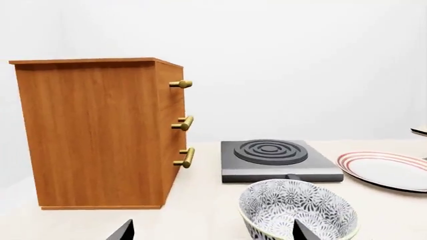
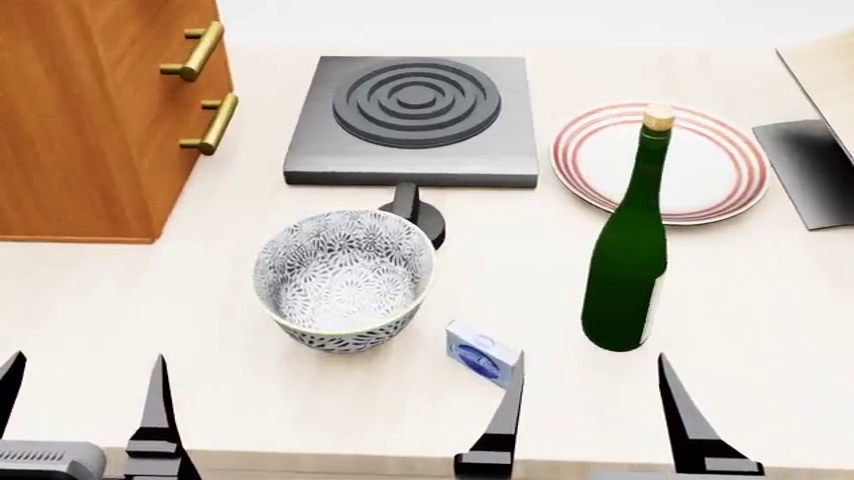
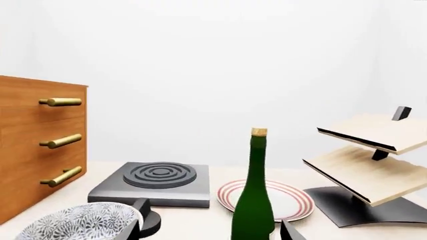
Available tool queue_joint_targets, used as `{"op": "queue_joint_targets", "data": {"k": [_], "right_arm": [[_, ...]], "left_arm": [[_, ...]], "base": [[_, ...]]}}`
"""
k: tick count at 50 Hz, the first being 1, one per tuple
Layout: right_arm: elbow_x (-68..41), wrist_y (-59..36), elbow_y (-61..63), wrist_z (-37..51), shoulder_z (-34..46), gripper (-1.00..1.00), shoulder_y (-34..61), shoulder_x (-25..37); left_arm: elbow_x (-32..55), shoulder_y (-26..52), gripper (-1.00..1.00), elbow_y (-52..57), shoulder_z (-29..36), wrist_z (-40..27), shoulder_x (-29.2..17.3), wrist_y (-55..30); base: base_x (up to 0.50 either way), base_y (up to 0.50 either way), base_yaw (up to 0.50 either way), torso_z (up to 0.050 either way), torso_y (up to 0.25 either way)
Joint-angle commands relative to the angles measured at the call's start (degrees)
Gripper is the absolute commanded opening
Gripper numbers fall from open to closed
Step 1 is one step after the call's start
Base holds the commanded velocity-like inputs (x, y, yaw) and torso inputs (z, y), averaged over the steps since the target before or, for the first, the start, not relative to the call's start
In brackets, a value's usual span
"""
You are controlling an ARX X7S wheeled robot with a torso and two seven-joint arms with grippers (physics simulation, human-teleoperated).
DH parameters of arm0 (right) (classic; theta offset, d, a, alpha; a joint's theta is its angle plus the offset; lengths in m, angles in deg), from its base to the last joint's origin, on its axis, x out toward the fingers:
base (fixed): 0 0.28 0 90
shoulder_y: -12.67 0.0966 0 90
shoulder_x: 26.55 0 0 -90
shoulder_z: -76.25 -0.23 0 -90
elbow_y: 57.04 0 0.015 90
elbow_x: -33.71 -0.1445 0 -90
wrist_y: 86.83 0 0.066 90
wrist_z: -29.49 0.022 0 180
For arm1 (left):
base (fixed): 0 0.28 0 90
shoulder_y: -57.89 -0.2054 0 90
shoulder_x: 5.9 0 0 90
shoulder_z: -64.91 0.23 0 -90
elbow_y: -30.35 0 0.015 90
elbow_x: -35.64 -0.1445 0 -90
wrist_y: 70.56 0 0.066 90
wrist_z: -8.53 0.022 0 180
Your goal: Put the bowl on the top of the cabinet.
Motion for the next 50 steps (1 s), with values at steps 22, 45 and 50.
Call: {"op": "queue_joint_targets", "data": {"k": [22, 45, 50], "right_arm": [[-0.5, 0.4, 0.2, 1.9, 1.3, 1.0, -0.2, 1.4], [-0.4, 0.7, 0.1, 3.1, 2.5, 1.0, 0.0, 2.3], [-0.9, 0.7, 0.1, 3.2, 2.4, 1.0, 0.1, 2.4]], "left_arm": [[1.4, -0.3, 1.0, 0.4, 0.8, -1.5, -1.3, 0.3], [2.1, -0.4, 1.0, 0.5, 1.3, -2.4, -2.1, 0.7], [2.4, -0.5, 1.0, 0.3, 1.5, -2.6, -2.4, 1.0]], "base": [[0.0, 0.5, 0.0, 0.0, 0.0], [0.0, 0.16, 0.0, 0.0, 0.0], [0.0, 0.5, 0.0, 0.0, 0.0]]}}
